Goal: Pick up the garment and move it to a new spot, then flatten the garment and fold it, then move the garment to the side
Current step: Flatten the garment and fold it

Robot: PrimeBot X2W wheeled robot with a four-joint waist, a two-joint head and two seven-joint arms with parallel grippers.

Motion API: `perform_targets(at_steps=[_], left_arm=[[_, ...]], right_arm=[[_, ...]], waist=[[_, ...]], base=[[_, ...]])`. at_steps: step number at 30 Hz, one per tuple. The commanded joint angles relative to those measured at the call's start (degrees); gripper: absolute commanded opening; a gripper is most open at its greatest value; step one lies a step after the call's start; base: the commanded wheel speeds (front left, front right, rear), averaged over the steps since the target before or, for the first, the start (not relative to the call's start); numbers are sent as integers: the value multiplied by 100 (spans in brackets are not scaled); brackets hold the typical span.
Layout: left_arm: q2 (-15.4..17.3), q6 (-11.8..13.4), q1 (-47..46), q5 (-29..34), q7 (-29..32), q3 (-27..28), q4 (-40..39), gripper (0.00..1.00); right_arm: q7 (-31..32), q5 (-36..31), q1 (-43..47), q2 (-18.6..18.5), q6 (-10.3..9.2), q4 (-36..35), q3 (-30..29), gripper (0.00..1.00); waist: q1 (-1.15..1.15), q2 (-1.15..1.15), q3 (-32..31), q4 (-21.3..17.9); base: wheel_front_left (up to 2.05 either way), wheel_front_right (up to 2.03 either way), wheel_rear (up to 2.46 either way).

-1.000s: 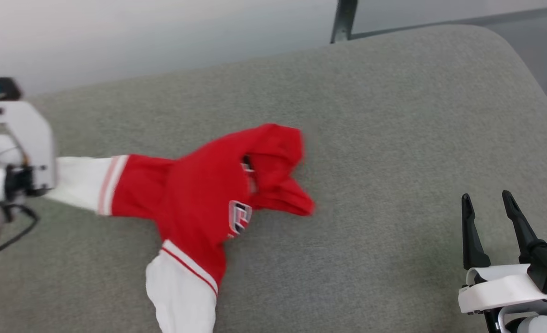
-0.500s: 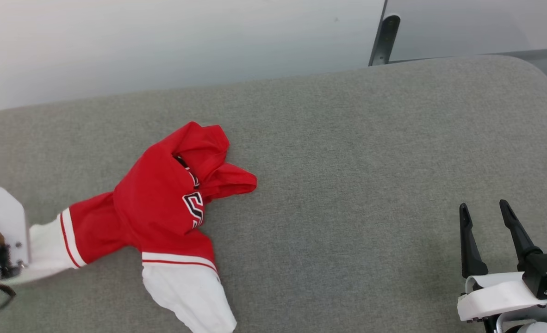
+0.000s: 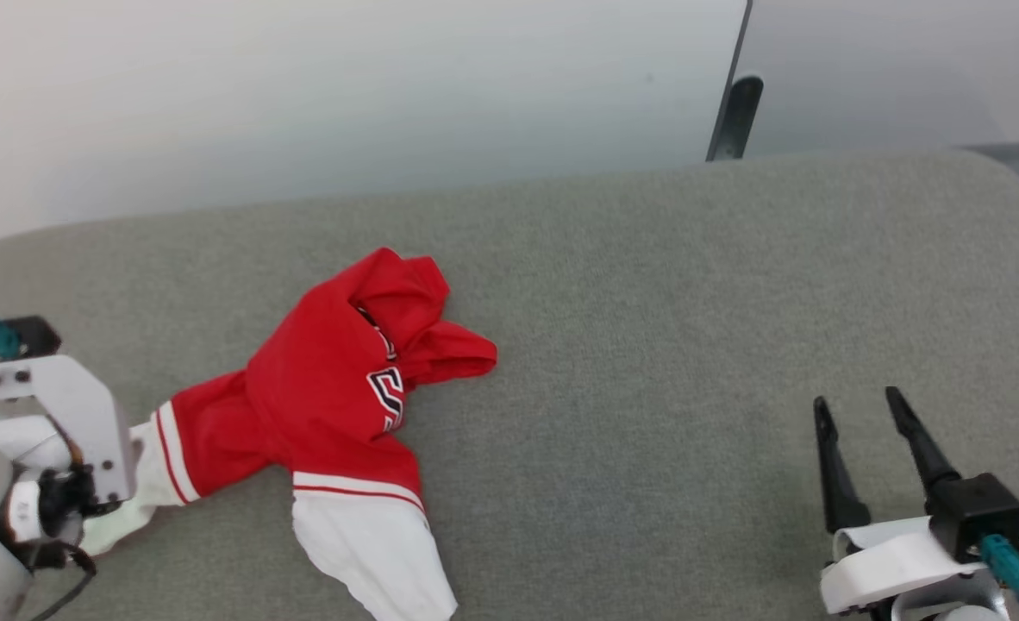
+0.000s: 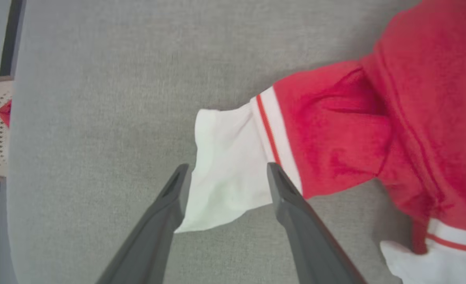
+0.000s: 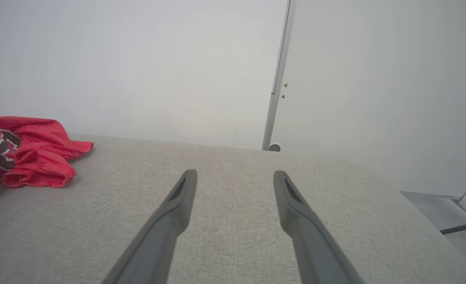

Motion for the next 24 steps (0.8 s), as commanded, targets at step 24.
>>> perform_targets(at_steps=[24], left_arm=[[-756,-1115,1548,593,-5218,455,-1190,100]], right_arm=[[162,152,192,12,-4,486,705,100]], waist=[[0,0,-895,1526]], base=[[0,0,0]])
